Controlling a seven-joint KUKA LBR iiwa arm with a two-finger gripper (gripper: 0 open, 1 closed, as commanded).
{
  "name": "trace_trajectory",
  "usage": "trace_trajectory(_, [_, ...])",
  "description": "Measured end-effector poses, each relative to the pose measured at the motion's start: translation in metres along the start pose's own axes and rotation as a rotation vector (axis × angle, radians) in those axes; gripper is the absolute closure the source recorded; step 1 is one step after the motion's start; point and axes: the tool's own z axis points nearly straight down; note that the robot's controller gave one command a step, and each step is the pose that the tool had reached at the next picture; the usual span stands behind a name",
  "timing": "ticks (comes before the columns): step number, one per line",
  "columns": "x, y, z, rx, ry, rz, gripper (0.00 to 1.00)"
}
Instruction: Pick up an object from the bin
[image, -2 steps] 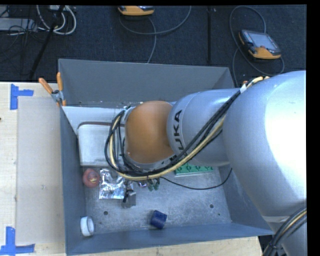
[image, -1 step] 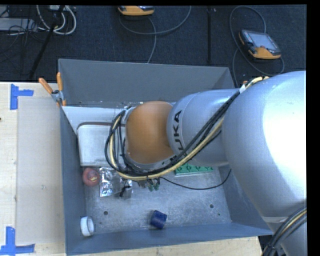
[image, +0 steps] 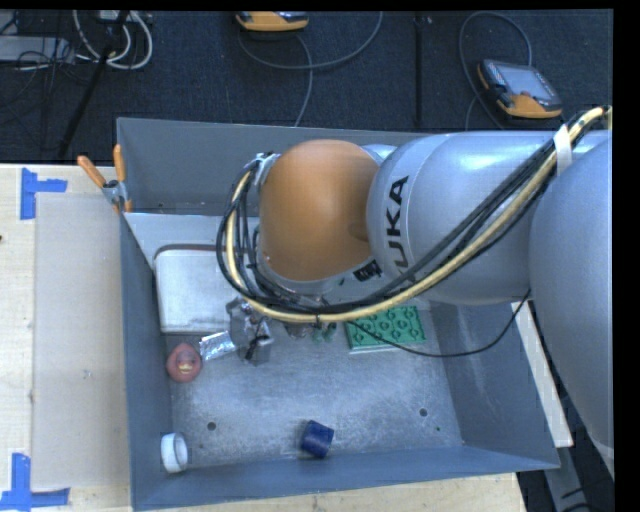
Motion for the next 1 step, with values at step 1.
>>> trace_trajectory(1, [-0.0081, -0.0151, -0.063, 0.001, 0.0, 0.009, 1.0])
